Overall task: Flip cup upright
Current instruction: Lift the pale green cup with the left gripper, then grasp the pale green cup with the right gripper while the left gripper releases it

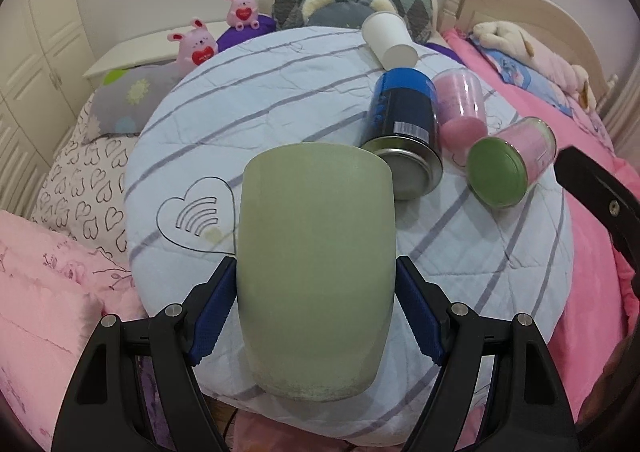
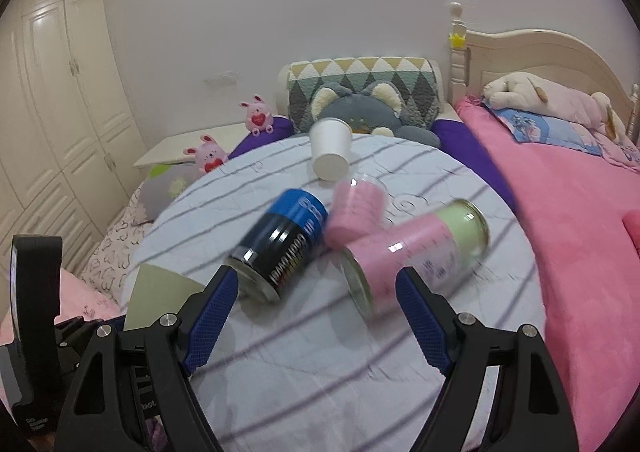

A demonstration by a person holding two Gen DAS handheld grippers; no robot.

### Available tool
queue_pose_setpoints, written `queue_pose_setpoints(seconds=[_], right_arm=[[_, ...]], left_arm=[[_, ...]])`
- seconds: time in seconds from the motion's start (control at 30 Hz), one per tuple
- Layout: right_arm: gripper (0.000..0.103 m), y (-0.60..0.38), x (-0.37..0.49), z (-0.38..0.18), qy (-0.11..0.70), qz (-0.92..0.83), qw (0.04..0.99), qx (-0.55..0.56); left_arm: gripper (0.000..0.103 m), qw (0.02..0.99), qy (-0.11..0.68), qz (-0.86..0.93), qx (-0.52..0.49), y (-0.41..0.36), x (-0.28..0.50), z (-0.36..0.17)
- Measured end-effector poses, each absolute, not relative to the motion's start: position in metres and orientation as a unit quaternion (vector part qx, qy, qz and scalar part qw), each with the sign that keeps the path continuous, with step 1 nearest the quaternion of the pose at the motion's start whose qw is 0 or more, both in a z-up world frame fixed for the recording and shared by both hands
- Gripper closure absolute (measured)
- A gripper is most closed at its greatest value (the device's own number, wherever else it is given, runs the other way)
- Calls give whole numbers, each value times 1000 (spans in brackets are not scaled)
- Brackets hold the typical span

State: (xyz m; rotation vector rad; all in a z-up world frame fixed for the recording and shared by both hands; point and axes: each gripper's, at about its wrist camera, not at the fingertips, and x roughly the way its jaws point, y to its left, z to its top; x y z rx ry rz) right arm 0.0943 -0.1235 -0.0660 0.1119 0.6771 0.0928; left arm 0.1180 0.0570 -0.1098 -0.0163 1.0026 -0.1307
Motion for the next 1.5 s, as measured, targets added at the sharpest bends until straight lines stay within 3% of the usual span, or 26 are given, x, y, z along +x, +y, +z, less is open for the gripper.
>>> queue_pose_setpoints(seconds=[0.1,0.37,0.8,1.5], right_arm=[[20,-129,91,-69,337,48,938,62],[20,-126,87,-74,343,63,934,76],[20,-87,87,-69,361,136,917,102],[21,-32,143,-121,479,159,849,154]], left_arm=[[24,874,482,-57,-9,54,117,-110],[5,887,458,-66,-3,58,104,-94],[4,914,399,-64,7,106,66,-63],[4,894,435,-108,-8,144,87,-95]])
